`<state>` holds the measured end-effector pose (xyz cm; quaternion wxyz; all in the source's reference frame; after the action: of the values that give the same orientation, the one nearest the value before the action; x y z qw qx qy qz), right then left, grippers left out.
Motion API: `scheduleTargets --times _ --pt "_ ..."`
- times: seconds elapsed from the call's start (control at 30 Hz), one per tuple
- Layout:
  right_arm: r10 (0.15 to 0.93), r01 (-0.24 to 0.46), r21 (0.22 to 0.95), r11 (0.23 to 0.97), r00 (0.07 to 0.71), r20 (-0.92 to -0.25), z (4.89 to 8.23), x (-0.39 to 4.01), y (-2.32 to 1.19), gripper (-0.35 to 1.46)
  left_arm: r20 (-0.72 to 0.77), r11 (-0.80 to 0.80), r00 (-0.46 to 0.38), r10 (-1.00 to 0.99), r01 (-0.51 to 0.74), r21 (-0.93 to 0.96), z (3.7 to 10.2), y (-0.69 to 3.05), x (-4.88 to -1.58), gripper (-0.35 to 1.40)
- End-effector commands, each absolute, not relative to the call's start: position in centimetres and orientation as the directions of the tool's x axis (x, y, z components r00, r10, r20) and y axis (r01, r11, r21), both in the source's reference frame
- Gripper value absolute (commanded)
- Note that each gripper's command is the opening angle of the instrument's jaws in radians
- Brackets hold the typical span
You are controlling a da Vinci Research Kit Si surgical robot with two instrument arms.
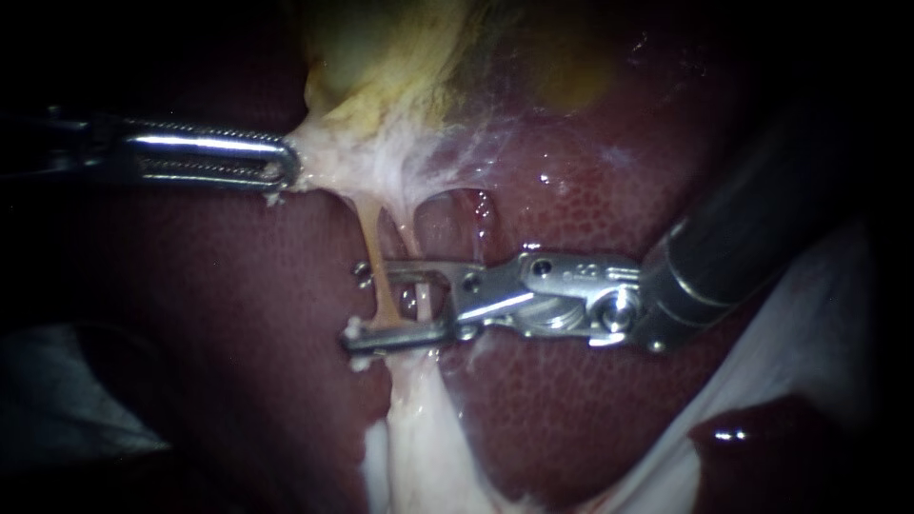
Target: Going back second clip left tube
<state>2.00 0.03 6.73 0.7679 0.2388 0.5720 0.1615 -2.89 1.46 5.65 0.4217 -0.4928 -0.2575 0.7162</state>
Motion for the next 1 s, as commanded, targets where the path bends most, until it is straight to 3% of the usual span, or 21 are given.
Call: scheduleTargets --times 0.03,0.3,0.63,1.0 --pt "0.502 0.033 0.537 0.843 0.309 -0.808 6.67 1.94 0.04 0.5 -0.489 -0.512 -0.159 0.858 -0.349 -0.785 5.64 1.46 -2.89 -0.35" --pt "0.363 0.049 0.419 0.907 0.413 -0.835 6.21 1.37 0.1 0.5 -0.489 -0.512 -0.159 0.857 -0.348 -0.785 5.66 1.47 -2.87 -0.35" --pt "0.379 0.014 0.426 0.905 0.431 -0.819 6.0 0.7 0.21 0.5 -0.489 -0.513 -0.16 0.857 -0.347 -0.785 5.7 1.49 -2.85 -0.35" --pt "0.381 0.016 0.429 0.903 0.432 -0.818 5.8 0.44 0.41 0.5 -0.489 -0.513 -0.16 0.857 -0.347 -0.785 5.7 1.5 -2.85 -0.35"
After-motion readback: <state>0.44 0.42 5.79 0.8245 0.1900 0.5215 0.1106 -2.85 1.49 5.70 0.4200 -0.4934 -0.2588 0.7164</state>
